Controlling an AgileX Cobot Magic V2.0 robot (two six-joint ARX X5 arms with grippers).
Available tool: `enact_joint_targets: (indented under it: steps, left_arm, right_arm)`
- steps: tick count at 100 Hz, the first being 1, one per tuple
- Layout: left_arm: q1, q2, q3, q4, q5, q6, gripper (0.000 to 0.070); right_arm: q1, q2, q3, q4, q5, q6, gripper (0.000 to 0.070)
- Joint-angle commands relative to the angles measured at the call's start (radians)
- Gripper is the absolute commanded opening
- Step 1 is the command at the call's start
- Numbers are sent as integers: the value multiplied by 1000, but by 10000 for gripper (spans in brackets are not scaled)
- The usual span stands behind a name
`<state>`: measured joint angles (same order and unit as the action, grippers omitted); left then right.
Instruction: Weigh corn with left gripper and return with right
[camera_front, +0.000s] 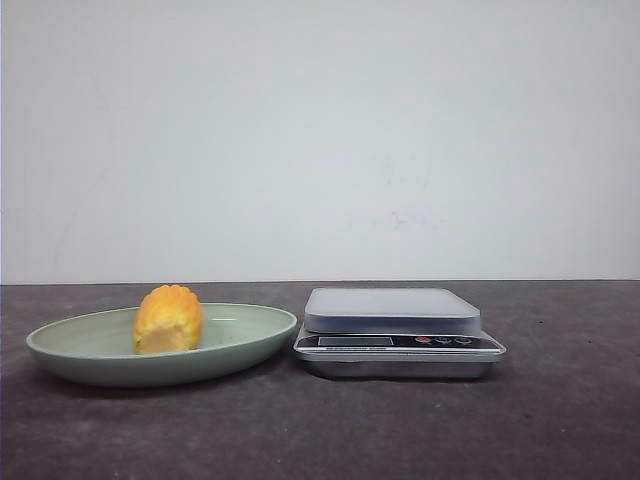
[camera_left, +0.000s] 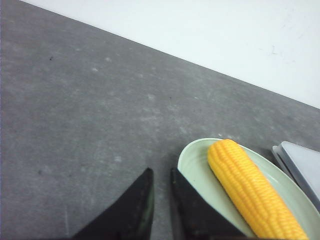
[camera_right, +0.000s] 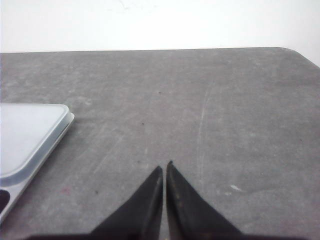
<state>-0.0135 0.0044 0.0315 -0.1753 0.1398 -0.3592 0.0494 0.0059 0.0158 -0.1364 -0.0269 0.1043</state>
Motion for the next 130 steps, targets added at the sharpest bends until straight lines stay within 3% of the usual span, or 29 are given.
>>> enact_joint_targets:
  steps: [1,20,36,43,52,61,72,87,98,113,130]
  left_arm:
    - [-1,-1,-16,-9,27,-34,11]
    - [-1,-1,-8,-12,132,-122,11]
    - [-1,-1,2,-13,237,-246,11]
    - [-1,-1,15,-12,286,-319,11]
    - [-1,-1,61,-13,349,-436,11]
    - [-1,1,148,-16,383,-484,12]
    - [0,27,309,-50,358,-424,12]
    - [0,178,582,-160,280,-182,12]
    - [0,340,778,-257,232,-42,12]
    - [0,526,964,-345,234,-20,11]
    - [0,622,1046,-364,317,-20,12]
  right_arm:
    - [0,-2,-3,48,-1,51,7]
    - [0,-2,-3,171,-4,99,6]
    - [1,-2,-2,259,-57,214,6]
    - [1,-2,-1,289,-72,314,6]
    - [1,-2,26,306,-166,443,5]
    - [1,-2,106,256,-265,460,4]
    - [1,11,275,101,-261,393,4]
    - [0,145,543,-56,-235,174,4]
    - [0,292,743,-202,-234,84,4]
    - [0,452,937,-368,-235,37,4]
    - [1,502,976,-389,-247,35,4]
